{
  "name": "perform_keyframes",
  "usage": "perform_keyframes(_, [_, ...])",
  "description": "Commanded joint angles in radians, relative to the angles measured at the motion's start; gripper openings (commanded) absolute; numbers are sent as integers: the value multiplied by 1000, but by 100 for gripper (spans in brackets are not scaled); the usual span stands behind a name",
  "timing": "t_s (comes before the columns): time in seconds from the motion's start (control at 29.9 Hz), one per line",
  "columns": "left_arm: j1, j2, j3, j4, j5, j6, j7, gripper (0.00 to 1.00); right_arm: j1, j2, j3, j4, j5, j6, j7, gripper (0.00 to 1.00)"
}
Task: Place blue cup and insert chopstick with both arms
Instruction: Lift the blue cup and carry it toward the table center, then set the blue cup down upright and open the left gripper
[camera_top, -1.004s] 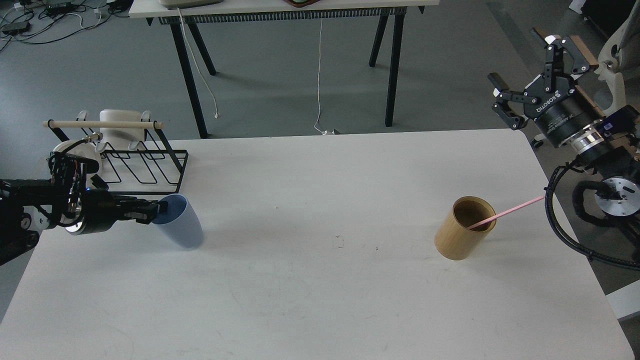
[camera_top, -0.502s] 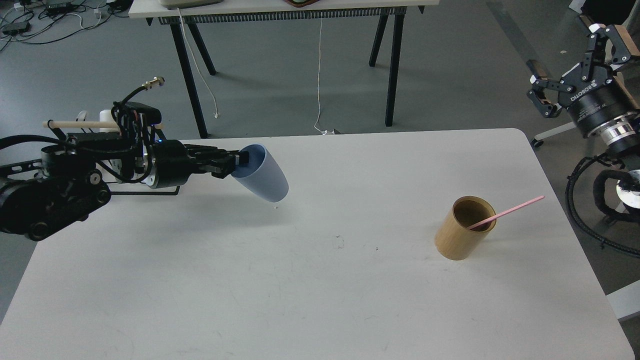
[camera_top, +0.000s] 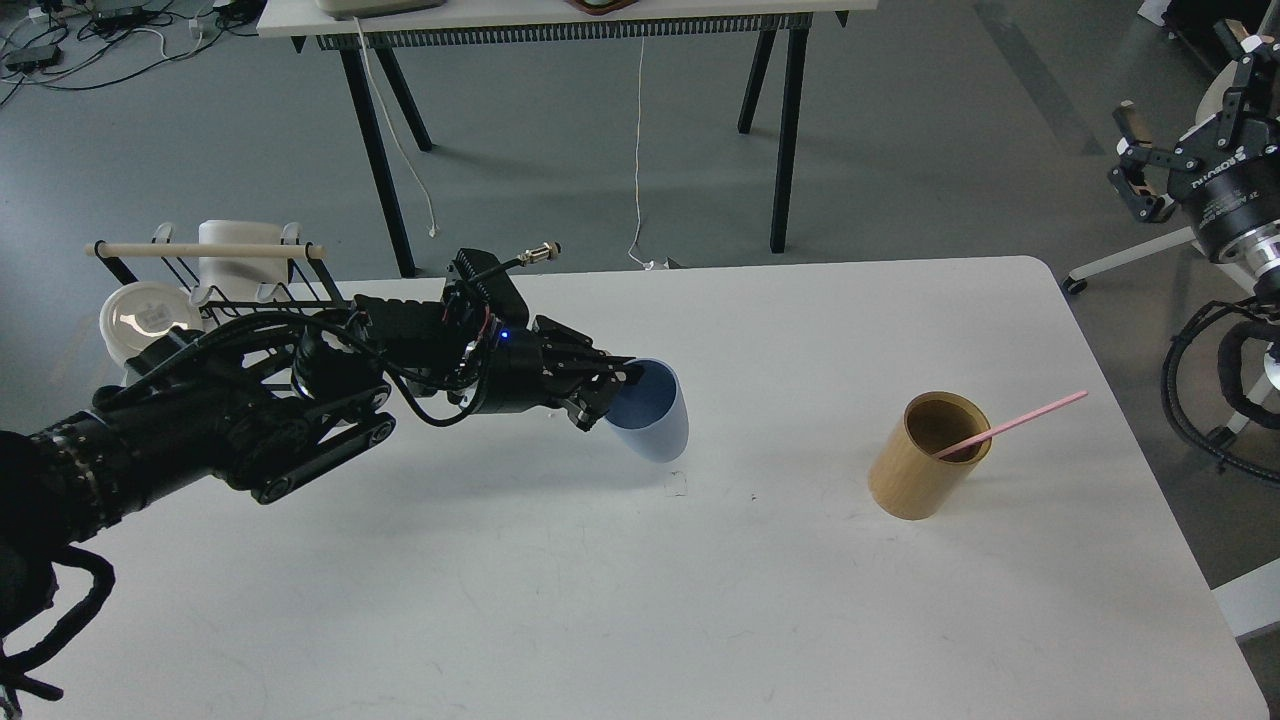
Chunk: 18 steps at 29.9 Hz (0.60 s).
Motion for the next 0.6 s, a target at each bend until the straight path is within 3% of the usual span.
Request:
perform_keyframes(0.0, [36,-20,1,29,40,4,0,2,0,8,-3,-1,0,0,0,97])
perform_keyframes(0.2, [98,-50,-1,54,92,12,0,2,2,6,-3,-8,0,0,0,97])
perform_keyframes(0.57, [93,-30,-2,54,92,12,0,3,2,6,-5,-7,0,0,0,97])
